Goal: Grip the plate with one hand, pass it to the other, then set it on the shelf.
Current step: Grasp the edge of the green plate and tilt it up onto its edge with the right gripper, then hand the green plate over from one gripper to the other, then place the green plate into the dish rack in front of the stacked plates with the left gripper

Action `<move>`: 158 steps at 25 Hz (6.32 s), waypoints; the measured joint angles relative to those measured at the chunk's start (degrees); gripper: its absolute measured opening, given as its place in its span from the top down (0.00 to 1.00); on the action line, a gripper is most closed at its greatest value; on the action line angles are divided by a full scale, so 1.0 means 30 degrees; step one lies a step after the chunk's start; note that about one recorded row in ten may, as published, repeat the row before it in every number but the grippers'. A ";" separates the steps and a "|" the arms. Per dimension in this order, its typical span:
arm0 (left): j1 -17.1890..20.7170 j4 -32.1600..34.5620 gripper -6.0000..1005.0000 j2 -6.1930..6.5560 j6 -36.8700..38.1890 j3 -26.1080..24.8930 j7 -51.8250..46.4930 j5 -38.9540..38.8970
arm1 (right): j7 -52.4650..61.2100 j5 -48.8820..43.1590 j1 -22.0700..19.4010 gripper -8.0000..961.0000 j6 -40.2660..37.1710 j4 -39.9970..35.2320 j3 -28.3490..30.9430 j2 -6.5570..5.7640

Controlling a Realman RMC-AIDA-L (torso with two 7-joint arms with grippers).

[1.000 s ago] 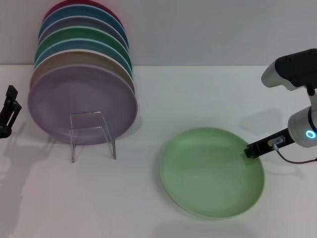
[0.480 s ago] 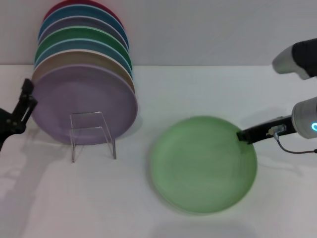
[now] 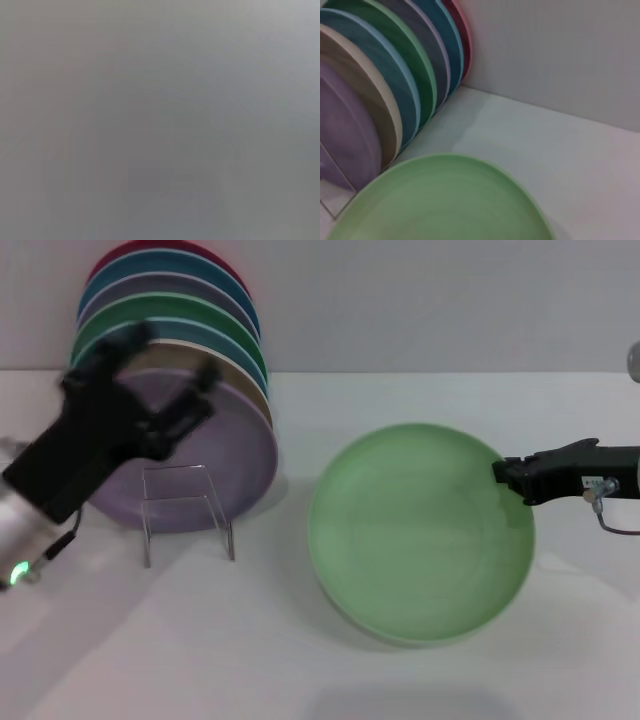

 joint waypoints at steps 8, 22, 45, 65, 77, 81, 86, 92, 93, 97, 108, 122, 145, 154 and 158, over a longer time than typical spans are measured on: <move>-0.2075 -0.8794 0.32 0.4898 -1.1366 0.1440 -0.3295 0.0014 | -0.1762 0.0174 -0.0686 0.96 -0.1309 0.0542 -0.0166 0.0060; -0.4313 -1.4062 0.33 0.3392 -2.5840 -0.0225 0.2199 -0.3254 | -0.2391 0.0615 -0.0683 0.94 -0.2399 0.1341 -0.0767 0.0079; -0.2064 -1.1638 0.35 -0.6070 -3.6360 -1.2531 2.3715 -1.2673 | -0.2855 0.1171 -0.1385 0.91 -0.2490 0.2549 -0.1987 0.0049; -0.2594 -1.0698 0.37 -0.5835 -3.6109 -1.2216 2.3819 -1.2474 | -0.2671 0.1658 -0.1577 0.88 -0.2423 0.3451 -0.2716 0.0029; -0.2529 -1.0614 0.74 -0.5860 -3.5175 -1.1891 2.4441 -1.2447 | -0.2514 0.2507 -0.1599 0.87 -0.2175 0.3108 -0.2665 0.0008; -0.2446 -1.0704 0.84 -0.5868 -3.4975 -1.1761 2.4670 -1.2587 | -0.2572 0.3415 -0.1453 0.86 -0.1326 0.2780 -0.2311 -0.0017; -0.2196 -1.0962 0.91 -0.5879 -3.4663 -1.1744 2.5037 -1.2941 | -0.2629 0.4370 -0.1966 0.85 -0.1186 0.2700 -0.2051 0.0015; -0.1272 -1.1870 0.92 -0.5852 -3.3777 -1.1893 2.6273 -1.3909 | -0.2920 0.5912 -0.3380 0.76 -0.0916 0.2466 -0.0399 0.0089; -0.1035 -1.2126 0.92 -0.5849 -3.3376 -1.1892 2.6666 -1.4124 | -0.3019 0.6054 -0.3564 0.72 -0.0764 0.2366 0.0059 0.0118; 0.0684 -1.3330 0.93 -0.5829 -2.9514 -1.1193 2.9600 -1.5672 | -0.4587 0.7887 -0.3526 0.42 0.0024 -0.0574 0.2868 0.0113; 0.2594 -1.4025 0.94 -0.5715 -1.5587 -0.3543 3.6768 -1.5067 | -0.7342 0.9962 -0.1619 0.41 0.2592 -0.5545 0.6911 0.0016; 0.2933 -0.2785 0.94 -0.4859 0.3397 -0.2323 1.6108 -0.0008 | -0.7595 0.9831 -0.1468 0.41 0.2513 -0.5691 0.7171 0.0002; -0.2431 1.4174 0.90 -0.4870 1.4253 -0.4591 1.1973 0.0010 | -0.7569 0.9974 -0.1551 0.42 0.3304 -0.5956 0.7103 0.0045; -0.2215 1.4847 0.89 -0.4879 1.4162 -0.4637 1.2025 -0.0005 | -0.7545 1.0026 -0.1672 0.42 0.3701 -0.5977 0.7186 0.0079; -0.2152 1.5284 0.88 -0.4907 1.4142 -0.4570 1.1999 -0.0010 | -0.7545 1.0046 -0.1672 0.42 0.3797 -0.6015 0.7192 0.0078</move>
